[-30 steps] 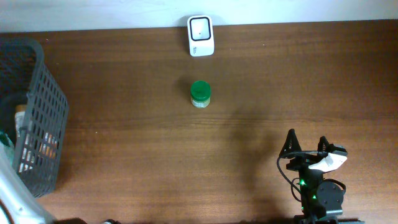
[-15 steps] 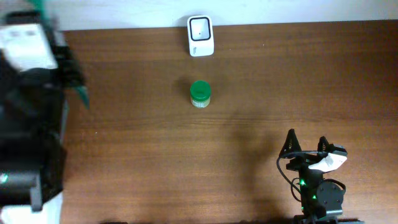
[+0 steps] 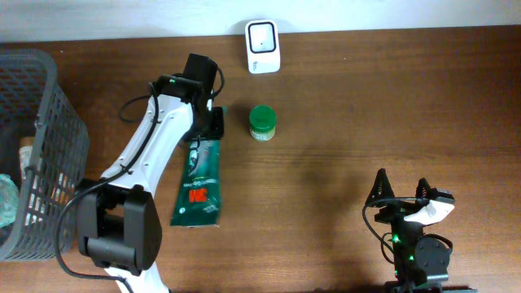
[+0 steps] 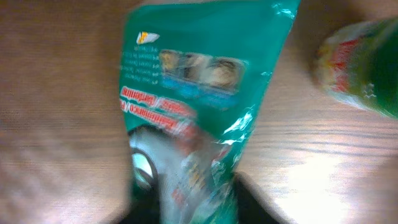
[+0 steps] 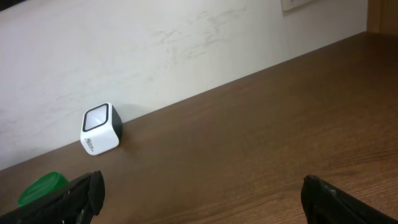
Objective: Scan the item barcode
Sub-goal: 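Place the green 3M pouch on the table left of the jar, then grasp the white tube in the basket with the left gripper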
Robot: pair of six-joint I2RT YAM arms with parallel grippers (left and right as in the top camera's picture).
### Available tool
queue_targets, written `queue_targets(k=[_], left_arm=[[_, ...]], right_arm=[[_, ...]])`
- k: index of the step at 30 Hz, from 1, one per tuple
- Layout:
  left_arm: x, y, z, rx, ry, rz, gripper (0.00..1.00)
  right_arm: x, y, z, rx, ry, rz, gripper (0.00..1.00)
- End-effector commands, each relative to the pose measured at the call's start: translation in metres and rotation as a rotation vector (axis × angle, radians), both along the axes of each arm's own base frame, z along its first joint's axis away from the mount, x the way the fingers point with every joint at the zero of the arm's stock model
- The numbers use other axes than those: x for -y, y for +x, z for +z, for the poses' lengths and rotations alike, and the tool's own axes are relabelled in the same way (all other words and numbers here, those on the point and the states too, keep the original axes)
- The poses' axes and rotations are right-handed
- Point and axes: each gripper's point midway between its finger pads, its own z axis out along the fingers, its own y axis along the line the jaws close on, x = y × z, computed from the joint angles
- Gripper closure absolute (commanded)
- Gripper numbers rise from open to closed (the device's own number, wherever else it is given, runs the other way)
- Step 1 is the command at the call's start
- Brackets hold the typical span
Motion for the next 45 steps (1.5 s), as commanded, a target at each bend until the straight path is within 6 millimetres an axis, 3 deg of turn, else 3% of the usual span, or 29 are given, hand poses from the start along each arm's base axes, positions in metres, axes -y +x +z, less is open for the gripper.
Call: queue_targets(k=[1,3,4,6,7,9,11,12,13,14,16,17,19,20,21,24,26,32,34,39,41,45], left_arm=[[0.018,0.006,0.009,0.03,-0.076,-0.02,0.18],[0.015,0.025,0.033,0.104,-0.092,-0.012,0.18],[0.012,0.041,0.065,0.186,-0.109,-0.01,0.18],[-0.013,0.068,0.157,0.397,-0.098,-0.015,0.18],[-0.045,0.07,0.204,0.494,-0.046,0.048,0.18],[-0.136,0.05,0.28,0.644,0.121,0.263,0.18],[-0.208,0.026,0.308,0.695,0.252,0.443,0.18],[-0.269,0.004,0.311,0.685,0.353,0.618,0.18],[-0.317,-0.012,0.3,0.651,0.38,0.765,0.17],[-0.349,-0.021,0.285,0.614,0.374,0.84,0.14],[-0.403,-0.041,0.239,0.484,0.368,0.942,0.16],[-0.417,-0.046,0.216,0.414,0.375,0.946,0.16],[-0.431,-0.051,0.16,0.236,0.393,0.84,0.2],[-0.428,-0.048,0.134,0.181,0.361,0.761,0.24],[-0.418,-0.043,0.093,0.113,0.304,0.603,0.32],[-0.421,-0.062,0.034,-0.009,0.342,0.611,0.31],[-0.419,-0.066,0.006,-0.043,0.339,0.586,0.32],[-0.417,-0.066,-0.061,-0.118,0.294,0.551,0.41],[-0.416,-0.068,-0.073,-0.145,0.287,0.547,0.47],[-0.416,-0.067,-0.082,-0.151,0.281,0.546,0.94],[-0.418,-0.064,-0.082,-0.141,0.286,0.548,1.0],[-0.42,-0.061,-0.081,-0.124,0.292,0.551,1.0]], right_arm=[[0.001,0.0,-0.003,-0.006,0.005,-0.006,0.02],[0.001,0.0,-0.003,-0.006,0.004,-0.006,0.02],[0.001,0.0,-0.003,-0.006,0.005,-0.006,0.02],[0.001,0.0,-0.003,-0.006,0.005,-0.006,0.02],[0.001,0.0,-0.003,-0.006,0.005,-0.006,0.02],[0.001,0.0,-0.003,-0.006,0.004,-0.006,0.02],[0.001,0.0,-0.003,-0.006,0.005,-0.006,0.02],[0.001,0.0,-0.003,-0.006,0.005,-0.006,0.02],[0.001,0.0,-0.003,-0.006,0.005,-0.006,0.02],[0.001,0.0,-0.003,-0.006,0.004,-0.006,0.02],[0.001,0.0,-0.003,-0.006,0.004,-0.006,0.02],[0.001,0.0,-0.003,-0.006,0.005,-0.006,0.02],[0.001,0.0,-0.003,-0.006,0.005,-0.006,0.02],[0.001,0.0,-0.003,-0.006,0.005,-0.006,0.02],[0.001,0.0,-0.003,-0.006,0.005,-0.006,0.02],[0.001,0.0,-0.003,-0.006,0.005,-0.006,0.02],[0.001,0.0,-0.003,-0.006,0.005,-0.006,0.02],[0.001,0.0,-0.003,-0.006,0.005,-0.006,0.02],[0.001,0.0,-0.003,-0.006,0.005,-0.006,0.02],[0.001,0.0,-0.003,-0.006,0.004,-0.006,0.02],[0.001,0.0,-0.003,-0.006,0.005,-0.006,0.01],[0.001,0.0,-0.003,-0.006,0.005,-0.006,0.02]])
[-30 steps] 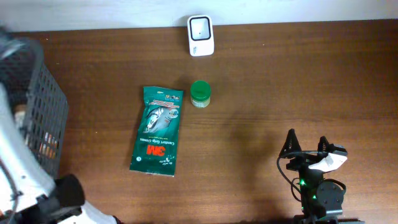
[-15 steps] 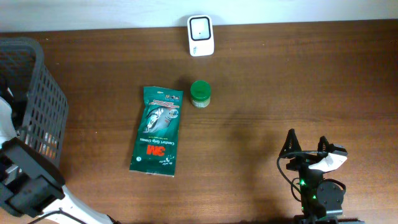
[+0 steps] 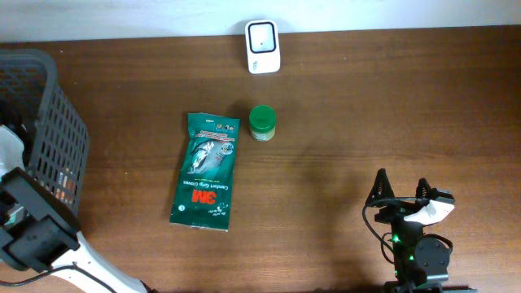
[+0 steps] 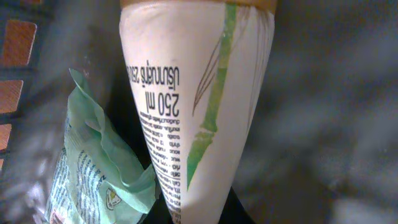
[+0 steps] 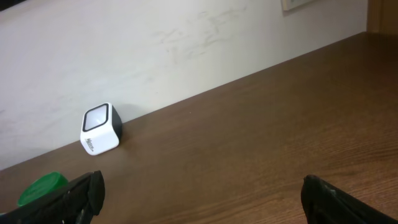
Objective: Scan the item barcode
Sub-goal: 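Grasp the white tube in the basket with the left gripper, then carry the white tube out and lay it right of the jar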
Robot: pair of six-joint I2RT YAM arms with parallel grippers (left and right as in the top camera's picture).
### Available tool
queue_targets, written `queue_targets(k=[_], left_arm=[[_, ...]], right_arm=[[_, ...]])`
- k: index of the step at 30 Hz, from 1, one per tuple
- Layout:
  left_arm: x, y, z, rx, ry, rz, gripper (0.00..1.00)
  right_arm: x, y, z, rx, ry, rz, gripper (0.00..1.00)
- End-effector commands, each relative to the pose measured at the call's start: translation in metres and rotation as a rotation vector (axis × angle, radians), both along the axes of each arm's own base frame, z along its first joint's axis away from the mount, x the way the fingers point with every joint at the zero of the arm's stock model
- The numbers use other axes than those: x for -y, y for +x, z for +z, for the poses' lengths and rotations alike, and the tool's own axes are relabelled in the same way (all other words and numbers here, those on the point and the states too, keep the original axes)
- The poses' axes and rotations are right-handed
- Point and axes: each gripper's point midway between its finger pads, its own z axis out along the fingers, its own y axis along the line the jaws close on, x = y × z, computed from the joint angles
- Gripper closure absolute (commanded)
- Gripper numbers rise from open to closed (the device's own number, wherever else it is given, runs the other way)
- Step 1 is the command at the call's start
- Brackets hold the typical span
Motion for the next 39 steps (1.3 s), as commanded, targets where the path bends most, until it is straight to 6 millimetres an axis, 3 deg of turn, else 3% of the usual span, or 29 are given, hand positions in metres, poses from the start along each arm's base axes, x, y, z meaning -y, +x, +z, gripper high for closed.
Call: queue_targets(k=[1,26,28,30,32,33,34,36,39], left_arm=[[0.008,0.001,-0.025,-0.001,-0.064,-0.005,1.0],[0.021,-0.003,-0.034,0.003,-0.119,0.015,1.0],[0.021,-0.004,-0.023,0.026,-0.108,0.058,1.0],[0.017,0.01,0.025,0.13,-0.043,0.064,1.0],[0.022,0.028,0.095,0.295,0.028,0.052,1.0],[0.036,0.038,0.156,0.441,0.084,0.007,1.0],[0.048,0.038,0.2,0.531,0.138,-0.022,1.0],[0.061,0.029,0.256,0.662,0.208,-0.03,1.0],[0.078,-0.009,0.347,0.871,0.353,-0.006,1.0]], right_arm=[[0.001,0.0,-0.003,-0.006,0.005,-0.006,0.02],[0.001,0.0,-0.003,-0.006,0.005,-0.006,0.02],[0.001,0.0,-0.003,-0.006,0.005,-0.006,0.02],[0.001,0.0,-0.003,-0.006,0.004,-0.006,0.02],[0.001,0.0,-0.003,-0.006,0.005,-0.006,0.02],[0.001,0.0,-0.003,-0.006,0.005,-0.006,0.02],[0.001,0.0,-0.003,-0.006,0.005,-0.006,0.02],[0.001,0.0,-0.003,-0.006,0.005,-0.006,0.02],[0.001,0.0,-0.003,-0.006,0.005,-0.006,0.02]])
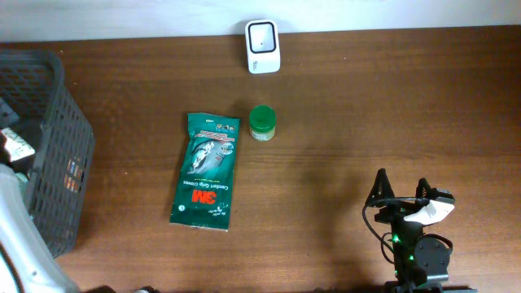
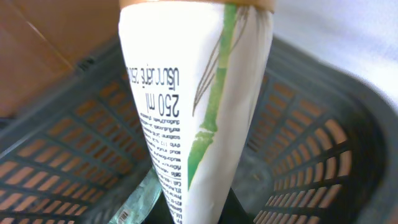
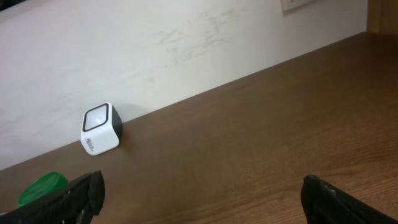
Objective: Scan the item barcode
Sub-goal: 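Carry the white tube out and lay it right of the jar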
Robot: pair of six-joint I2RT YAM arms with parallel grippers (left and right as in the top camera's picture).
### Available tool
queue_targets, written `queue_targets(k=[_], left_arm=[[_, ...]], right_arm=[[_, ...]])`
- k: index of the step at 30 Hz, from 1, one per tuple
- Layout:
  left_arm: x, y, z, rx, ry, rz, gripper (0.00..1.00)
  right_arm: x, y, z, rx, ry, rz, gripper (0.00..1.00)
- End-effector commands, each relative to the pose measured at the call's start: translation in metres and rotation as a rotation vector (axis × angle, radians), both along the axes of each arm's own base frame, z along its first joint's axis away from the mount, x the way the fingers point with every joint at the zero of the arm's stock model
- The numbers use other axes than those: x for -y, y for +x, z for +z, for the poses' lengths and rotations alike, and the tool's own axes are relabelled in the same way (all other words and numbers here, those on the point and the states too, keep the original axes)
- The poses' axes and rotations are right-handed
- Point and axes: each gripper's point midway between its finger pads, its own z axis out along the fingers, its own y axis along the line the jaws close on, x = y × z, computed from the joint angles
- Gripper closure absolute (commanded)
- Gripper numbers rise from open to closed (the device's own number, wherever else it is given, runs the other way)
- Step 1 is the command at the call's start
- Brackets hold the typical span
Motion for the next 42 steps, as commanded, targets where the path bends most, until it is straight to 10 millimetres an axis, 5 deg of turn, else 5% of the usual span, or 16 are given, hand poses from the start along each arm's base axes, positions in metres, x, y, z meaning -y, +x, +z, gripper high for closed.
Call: queue_targets(k=[1,4,7,10,14,18,23,25,27,31,34,37,38,39,41,42], left_arm=[[0.02,-0.032,0.083,0.212,0.108,0.021,1.0],[0.08,-0.03,0.126,0.349,0.133,-0.153,1.0],[0.19,0.011,0.105,0.346,-0.058,-0.445,1.0],[0.305,0.045,0.028,0.092,-0.184,-0.711,1.0],[0.425,0.064,-0.088,-0.235,-0.256,-0.912,1.0],[0.52,0.052,-0.151,-0.351,-0.231,-1.087,1.0],[0.572,0.028,-0.24,-0.537,-0.223,-1.121,1.0],[0.583,0.02,-0.273,-0.598,-0.214,-1.127,1.0],[0.586,0.023,-0.278,-0.593,-0.211,-1.129,1.0],[0.594,0.026,-0.275,-0.56,-0.226,-1.149,0.67],[0.61,0.043,-0.232,-0.464,-0.234,-1.222,0.57],[0.591,0.077,-0.129,-0.276,-0.205,-1.242,0.45],[0.553,0.092,-0.069,-0.173,-0.2,-1.195,0.45],[0.518,0.099,-0.029,-0.104,-0.202,-1.139,0.44],[0.415,0.106,0.039,0.029,-0.179,-0.948,0.42],[0.347,0.098,0.066,0.079,-0.152,-0.805,0.41]], right_arm=[[0.001,0.0,-0.003,-0.006,0.005,-0.006,0.02],[0.001,0.0,-0.003,-0.006,0.005,-0.006,0.02],[0.001,0.0,-0.003,-0.006,0.005,-0.006,0.02],[0.001,0.0,-0.003,-0.006,0.005,-0.006,0.02],[0.001,0.0,-0.003,-0.006,0.005,-0.006,0.02],[0.001,0.0,-0.003,-0.006,0.005,-0.006,0.02],[0.001,0.0,-0.003,-0.006,0.005,-0.006,0.02],[0.001,0.0,-0.003,-0.006,0.005,-0.006,0.02],[0.001,0.0,-0.003,-0.006,0.005,-0.006,0.01],[0.001,0.0,-0.003,-0.006,0.005,-0.006,0.02],[0.001,0.0,-0.003,-0.006,0.005,-0.006,0.02],[0.001,0.0,-0.003,-0.006,0.005,-0.006,0.02],[0.001,0.0,-0.003,-0.006,0.005,-0.006,0.02],[0.001,0.0,-0.003,-0.006,0.005,-0.006,0.02],[0.001,0.0,-0.003,-0.006,0.005,-0.006,0.02],[0.001,0.0,-0.003,-0.006,0.005,-0.006,0.02]])
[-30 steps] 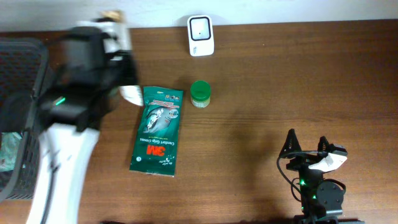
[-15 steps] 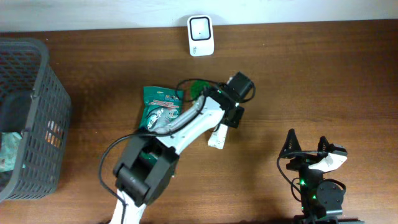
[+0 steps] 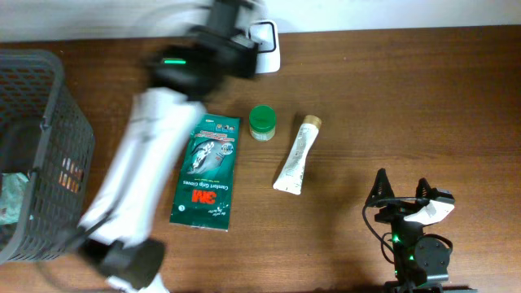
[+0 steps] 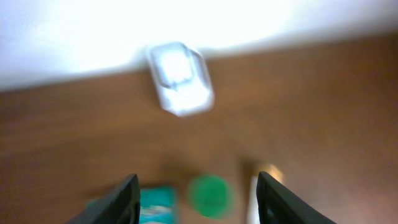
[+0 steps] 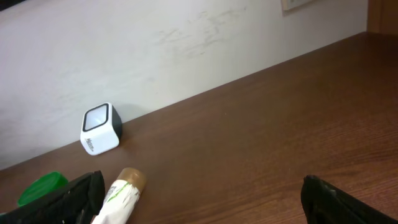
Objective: Scan the item barcode
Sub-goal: 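Carry the white tube out and lay it right of the jar, then grasp the small green packet in the basket with the left gripper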
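A white tube with a brown cap (image 3: 295, 155) lies on the table, right of the green-lidded jar (image 3: 262, 122). The white scanner (image 3: 266, 45) stands at the back edge. My left gripper (image 3: 232, 24), blurred, hovers beside the scanner. In the left wrist view it (image 4: 196, 183) is open and empty, with the scanner (image 4: 180, 78), the jar (image 4: 209, 196) and the tube (image 4: 264, 186) below. My right gripper (image 5: 205, 199) rests open at the front right, with the tube (image 5: 121, 193) ahead of it to the left.
A green 3M packet (image 3: 205, 169) lies left of the jar. A dark mesh basket (image 3: 69, 163) with more items stands at the left edge. The right arm (image 3: 411, 224) sits at the front right. A wall (image 5: 155, 56) rises behind the scanner (image 5: 99, 129).
The left gripper held the white tube over the basket; now the tube lies on the table right of the jar, and the gripper is open and empty near the scanner.
The left gripper was at the top end of the green packet on the table. Then it was down in the basket, shut on the white tube. Then it held the tube above the basket. Now the tube lies on the table. The right arm stayed still.
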Robot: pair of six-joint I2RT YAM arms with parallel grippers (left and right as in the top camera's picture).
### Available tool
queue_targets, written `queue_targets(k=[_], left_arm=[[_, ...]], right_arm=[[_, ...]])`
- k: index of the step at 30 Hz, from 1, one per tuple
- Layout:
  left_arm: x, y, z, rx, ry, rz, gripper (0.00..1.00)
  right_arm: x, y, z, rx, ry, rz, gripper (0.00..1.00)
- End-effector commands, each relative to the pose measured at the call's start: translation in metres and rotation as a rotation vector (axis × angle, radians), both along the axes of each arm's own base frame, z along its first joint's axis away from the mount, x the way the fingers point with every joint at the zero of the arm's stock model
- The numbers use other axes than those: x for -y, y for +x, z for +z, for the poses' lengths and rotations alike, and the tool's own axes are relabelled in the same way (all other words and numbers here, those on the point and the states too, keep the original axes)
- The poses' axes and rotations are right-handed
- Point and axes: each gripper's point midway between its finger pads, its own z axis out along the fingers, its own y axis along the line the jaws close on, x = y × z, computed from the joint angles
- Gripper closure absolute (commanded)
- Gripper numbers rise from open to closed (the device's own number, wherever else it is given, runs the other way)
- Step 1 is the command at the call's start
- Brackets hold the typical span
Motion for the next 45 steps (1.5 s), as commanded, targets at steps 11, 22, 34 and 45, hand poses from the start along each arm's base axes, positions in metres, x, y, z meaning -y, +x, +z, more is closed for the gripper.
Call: queue_targets(k=[11,22,34,45], left_arm=[[-0.474,-0.154,-0.05,-0.223,0.197,1.175,0.45],[-0.523,-0.186,-0.236,-0.496,0.42,0.948,0.39],[-0.549,-0.173,-0.243,-0.477,0.403,0.972,0.5],[-0.546,-0.179,-0.262,-0.687,0.401,0.768,0.39]], right_arm=[[0.001,0.0,-0.003,-0.006,0.005,-0.006,0.02],[0.001,0.0,-0.003,-0.006,0.005,-0.006,0.02],[0.001,0.0,-0.003,-0.006,0.005,-0.006,0.02],[0.001,0.0,-0.003,-0.006,0.005,-0.006,0.02]])
